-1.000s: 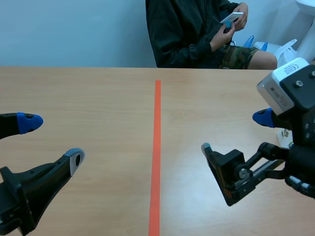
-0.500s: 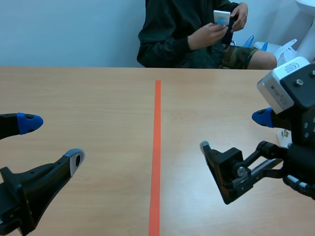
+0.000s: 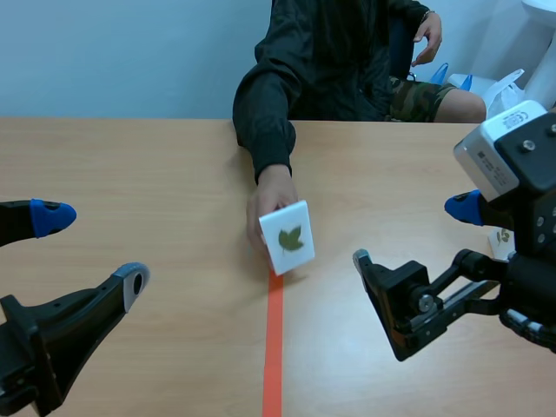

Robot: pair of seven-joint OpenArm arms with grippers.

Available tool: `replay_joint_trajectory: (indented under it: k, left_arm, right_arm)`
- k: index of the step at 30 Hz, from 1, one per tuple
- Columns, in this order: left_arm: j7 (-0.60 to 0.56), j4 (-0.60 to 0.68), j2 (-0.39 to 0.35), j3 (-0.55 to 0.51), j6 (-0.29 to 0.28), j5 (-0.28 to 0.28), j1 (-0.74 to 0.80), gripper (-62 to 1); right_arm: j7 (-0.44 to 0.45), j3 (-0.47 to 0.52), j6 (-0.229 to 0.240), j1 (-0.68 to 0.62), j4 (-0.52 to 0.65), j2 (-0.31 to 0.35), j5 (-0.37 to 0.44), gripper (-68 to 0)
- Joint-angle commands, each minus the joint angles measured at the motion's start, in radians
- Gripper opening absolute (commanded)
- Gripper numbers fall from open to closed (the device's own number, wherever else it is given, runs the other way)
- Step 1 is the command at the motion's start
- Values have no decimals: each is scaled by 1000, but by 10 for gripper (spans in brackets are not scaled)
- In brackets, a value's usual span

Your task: Sort the leaf by its shape. The table is split by an orange tape line. A compound leaf with several leaflets goes to the left side, a simple leaf with one blade goes to the right side. Return to the home posture when a red brick is placed on the table.

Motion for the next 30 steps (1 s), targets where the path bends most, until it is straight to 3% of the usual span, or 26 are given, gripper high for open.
replay_joint_trajectory:
  k: [1,19,30]
  left_arm:
    - [-13,14,5,4,-4,-6,-5,14]
    - [-10,14,5,5,-13,-7,-5,14]
    - [50,14,5,5,-12,-7,-5,14]
  right_arm:
    - [10,1,0,14,5,5,3,4]
    - [0,1,0,14,5,5,3,4]
    - [-2,1,0,14,5,5,3,4]
